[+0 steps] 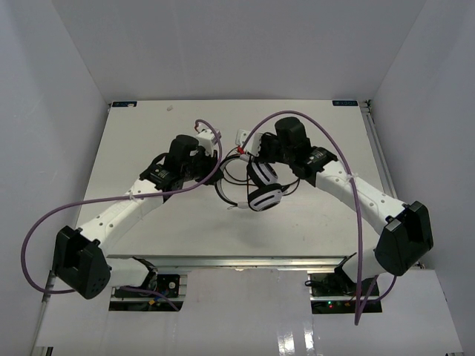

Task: Wrap the headphones

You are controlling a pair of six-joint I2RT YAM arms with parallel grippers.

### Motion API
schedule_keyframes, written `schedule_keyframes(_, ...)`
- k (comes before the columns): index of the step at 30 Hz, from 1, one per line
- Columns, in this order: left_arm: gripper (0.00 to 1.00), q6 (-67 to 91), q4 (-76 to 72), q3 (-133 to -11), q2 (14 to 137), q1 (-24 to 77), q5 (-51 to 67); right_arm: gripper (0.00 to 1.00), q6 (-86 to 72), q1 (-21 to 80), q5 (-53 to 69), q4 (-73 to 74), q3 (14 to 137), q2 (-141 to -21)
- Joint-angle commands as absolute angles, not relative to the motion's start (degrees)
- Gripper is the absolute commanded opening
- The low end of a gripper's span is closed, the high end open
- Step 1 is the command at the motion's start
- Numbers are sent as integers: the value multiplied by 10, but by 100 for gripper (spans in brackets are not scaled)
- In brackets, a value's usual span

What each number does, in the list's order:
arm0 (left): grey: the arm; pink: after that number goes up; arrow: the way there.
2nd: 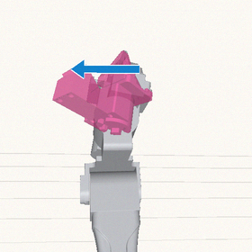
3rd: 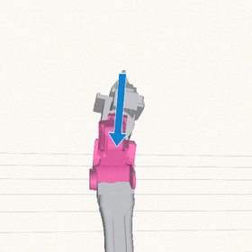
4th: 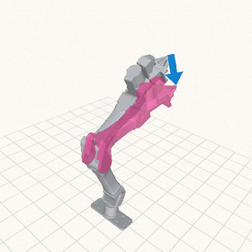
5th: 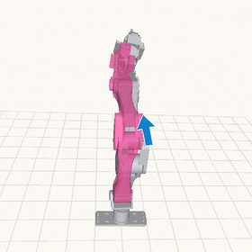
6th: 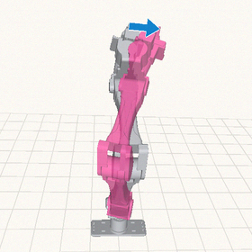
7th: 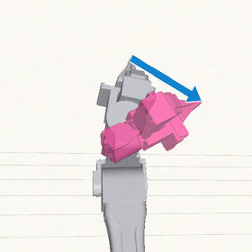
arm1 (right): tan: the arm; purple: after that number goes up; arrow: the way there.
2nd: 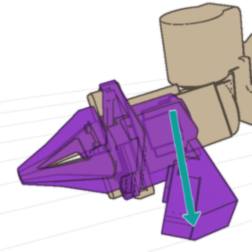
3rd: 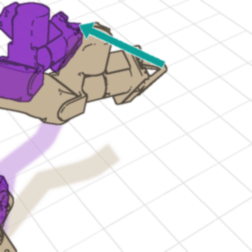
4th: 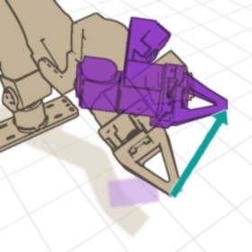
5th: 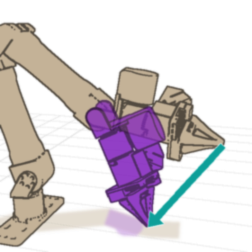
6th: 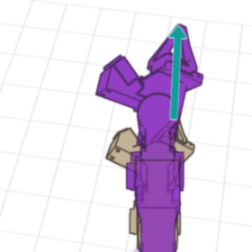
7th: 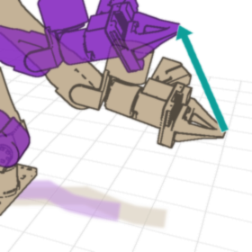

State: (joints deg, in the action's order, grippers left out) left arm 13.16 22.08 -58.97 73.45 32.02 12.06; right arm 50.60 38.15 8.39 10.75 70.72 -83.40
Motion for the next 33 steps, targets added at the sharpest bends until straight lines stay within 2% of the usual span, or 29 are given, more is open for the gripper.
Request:
schedule_keyframes(1,0,147,188,-588,677,326,185,8,438,324,238,100,719,-829)
schedule_keyframes(7,0,186,169,-601,653,326,239,16,350,279,494,95,695,-849)
schedule_keyframes(10,0,202,169,-615,646,326,265,20,300,268,586,71,687,-870)
schedule_keyframes(15,0,225,179,-645,629,326,272,29,162,258,692,-55,670,-898)
schedule_keyframes(18,0,238,204,-689,635,326,259,38,21,257,748,-261,631,-911)
schedule_keyframes(19,0,242,212,-704,639,326,253,42,-81,257,754,-348,613,-915)
schedule_keyframes(21,0,251,229,-740,648,326,243,48,-172,258,760,-494,589,-928)
schedule_keyframes(23,0,260,252,-783,663,326,234,55,-330,258,761,-664,570,-947)
schedule_keyframes(25,0,266,274,-824,681,326,230,59,-402,258,759,-814,563,-967)
schedule_keyframes(29,0,272,317,-891,704,326,210,62,-519,258,760,-942,580,-1010)
schedule_keyframes(33,0,279,335,-942,718,326,190,63,-543,259,752,-982,580,-1021)
